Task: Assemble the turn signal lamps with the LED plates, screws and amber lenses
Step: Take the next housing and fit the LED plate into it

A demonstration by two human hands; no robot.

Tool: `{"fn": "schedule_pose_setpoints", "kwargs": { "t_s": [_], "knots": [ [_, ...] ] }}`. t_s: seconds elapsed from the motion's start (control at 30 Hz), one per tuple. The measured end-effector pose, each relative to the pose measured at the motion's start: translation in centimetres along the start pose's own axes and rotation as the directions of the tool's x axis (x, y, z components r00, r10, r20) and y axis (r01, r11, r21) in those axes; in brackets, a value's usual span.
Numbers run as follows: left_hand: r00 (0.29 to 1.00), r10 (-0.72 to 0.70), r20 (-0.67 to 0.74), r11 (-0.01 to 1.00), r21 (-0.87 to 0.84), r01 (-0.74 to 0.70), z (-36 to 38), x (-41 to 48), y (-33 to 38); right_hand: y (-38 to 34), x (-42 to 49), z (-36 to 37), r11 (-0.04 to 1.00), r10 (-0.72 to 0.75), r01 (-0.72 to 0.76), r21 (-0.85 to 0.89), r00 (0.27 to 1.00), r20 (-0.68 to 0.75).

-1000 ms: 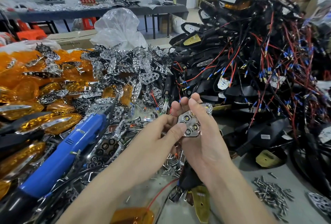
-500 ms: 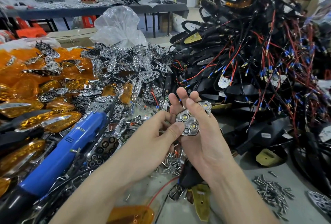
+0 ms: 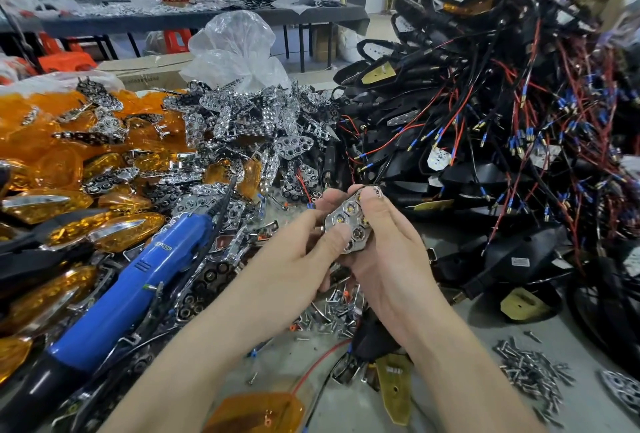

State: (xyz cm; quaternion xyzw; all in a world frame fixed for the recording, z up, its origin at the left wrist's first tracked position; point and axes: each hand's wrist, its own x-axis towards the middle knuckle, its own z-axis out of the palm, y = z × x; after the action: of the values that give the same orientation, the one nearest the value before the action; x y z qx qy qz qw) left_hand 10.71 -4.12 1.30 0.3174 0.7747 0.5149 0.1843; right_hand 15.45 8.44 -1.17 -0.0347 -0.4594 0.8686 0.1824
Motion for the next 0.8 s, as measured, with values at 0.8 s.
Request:
{"fn": "schedule_pose_setpoints", "kwargs": {
  "t_s": [0.8],
  "knots": [
    [0.997, 0.066, -0.032, 0.996, -0.052, -0.068, 1.6, -0.2, 0.4, 0.0, 0.2, -0.4, 0.950, -0.080, 0.069, -0.304, 0.996, -0.026]
  ]
}}
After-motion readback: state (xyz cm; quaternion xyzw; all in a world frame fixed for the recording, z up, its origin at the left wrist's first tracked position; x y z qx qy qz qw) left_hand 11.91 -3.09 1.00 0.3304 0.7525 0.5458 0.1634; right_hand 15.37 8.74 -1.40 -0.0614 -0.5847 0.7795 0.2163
